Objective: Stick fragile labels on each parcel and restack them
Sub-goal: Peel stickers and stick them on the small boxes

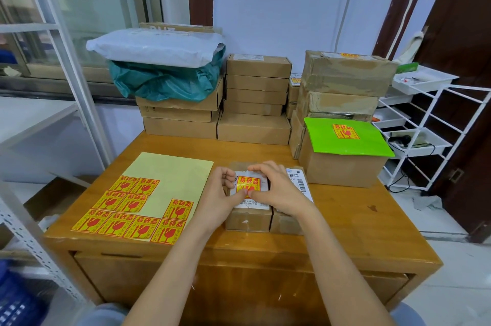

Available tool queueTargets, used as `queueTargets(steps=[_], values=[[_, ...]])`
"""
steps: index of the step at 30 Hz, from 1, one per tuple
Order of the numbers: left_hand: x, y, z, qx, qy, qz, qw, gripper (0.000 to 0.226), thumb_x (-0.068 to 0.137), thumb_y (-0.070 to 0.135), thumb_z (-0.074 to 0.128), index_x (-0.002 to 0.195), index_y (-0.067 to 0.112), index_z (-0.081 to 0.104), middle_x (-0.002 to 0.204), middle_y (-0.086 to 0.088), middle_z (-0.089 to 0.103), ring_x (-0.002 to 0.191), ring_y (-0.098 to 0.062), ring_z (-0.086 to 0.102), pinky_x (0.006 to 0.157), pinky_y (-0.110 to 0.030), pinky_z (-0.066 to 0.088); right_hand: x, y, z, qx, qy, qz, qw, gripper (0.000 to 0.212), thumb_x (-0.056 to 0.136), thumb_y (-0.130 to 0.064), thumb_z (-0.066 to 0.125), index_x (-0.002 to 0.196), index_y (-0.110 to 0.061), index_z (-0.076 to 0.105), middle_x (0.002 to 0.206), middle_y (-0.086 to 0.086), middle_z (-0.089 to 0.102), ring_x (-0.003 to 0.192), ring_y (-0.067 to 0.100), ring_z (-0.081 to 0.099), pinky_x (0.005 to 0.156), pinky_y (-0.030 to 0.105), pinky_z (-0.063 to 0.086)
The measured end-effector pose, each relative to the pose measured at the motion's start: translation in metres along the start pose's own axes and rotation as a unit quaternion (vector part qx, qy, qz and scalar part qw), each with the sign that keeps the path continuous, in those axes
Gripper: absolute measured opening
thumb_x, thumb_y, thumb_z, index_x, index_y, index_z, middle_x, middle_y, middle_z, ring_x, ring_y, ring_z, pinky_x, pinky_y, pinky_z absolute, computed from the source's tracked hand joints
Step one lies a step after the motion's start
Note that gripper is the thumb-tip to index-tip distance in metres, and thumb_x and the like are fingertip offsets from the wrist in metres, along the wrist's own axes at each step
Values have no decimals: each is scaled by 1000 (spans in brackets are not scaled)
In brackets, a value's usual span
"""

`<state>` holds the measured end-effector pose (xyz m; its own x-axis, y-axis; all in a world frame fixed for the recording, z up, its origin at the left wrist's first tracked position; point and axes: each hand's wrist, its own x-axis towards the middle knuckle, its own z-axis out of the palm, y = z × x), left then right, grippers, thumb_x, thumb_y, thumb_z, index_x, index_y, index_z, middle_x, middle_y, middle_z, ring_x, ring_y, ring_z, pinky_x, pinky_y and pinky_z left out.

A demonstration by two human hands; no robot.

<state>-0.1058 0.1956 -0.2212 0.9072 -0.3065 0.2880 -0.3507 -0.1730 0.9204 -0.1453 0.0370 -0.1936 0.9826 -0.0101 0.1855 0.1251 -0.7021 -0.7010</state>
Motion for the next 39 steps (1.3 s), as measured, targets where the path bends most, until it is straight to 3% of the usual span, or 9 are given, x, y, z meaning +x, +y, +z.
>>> queueTargets(steps=[8,12,16,21,28,35,39], values=[[1,-4,-2,-9,-10,0,1000,33,80,7,73,103,19,53,95,2,54,85,-8,49,71,-11,42,1,0,-3,22,-39,22,999,68,81,-7,63,142,-28,40,148,-8,33,135,10,18,111,32,26],[-1,-3,-7,-60,-28,-17,998,39,79,-3,69,102,25,53,98,0,56,88,-7,53,79,-16,48,0,-2,-4,48,-47,32,997,72,80,-2,59,143,-29,38,150,-7,30,137,9,15,111,38,31],[-3,-4,-7,-74,-21,-29,997,45,78,-6,67,106,24,50,100,1,54,91,-9,52,84,-26,49,2,-2,-3,28,-38,30,998,67,82,-6,59,143,-25,39,147,-8,35,137,11,16,113,36,27],[1,1,2,-14,20,-20,999,43,78,8,74,111,18,47,95,2,52,81,-7,49,72,-18,45,5,0,3,-54,-8,17,998,58,89,-26,62,142,-22,40,146,-9,39,136,11,21,110,30,24],[10,7,6,42,40,-13,998,34,79,8,73,104,12,50,77,-1,48,67,-8,45,58,-13,42,6,-2,6,-90,14,17,996,50,93,-31,56,139,-18,44,143,-9,43,133,11,25,110,28,26],[15,9,5,62,33,-17,997,31,78,4,71,99,13,51,76,0,49,66,-12,45,61,-22,43,6,-4,6,-93,15,26,995,46,93,-20,53,138,-15,45,142,-6,44,130,12,27,109,27,26],[15,8,0,24,23,-30,999,28,79,-4,65,96,15,51,77,1,49,64,-9,44,58,-16,44,6,-3,5,-80,12,26,996,47,92,-9,48,138,-15,45,143,-6,44,131,12,26,109,25,25]])
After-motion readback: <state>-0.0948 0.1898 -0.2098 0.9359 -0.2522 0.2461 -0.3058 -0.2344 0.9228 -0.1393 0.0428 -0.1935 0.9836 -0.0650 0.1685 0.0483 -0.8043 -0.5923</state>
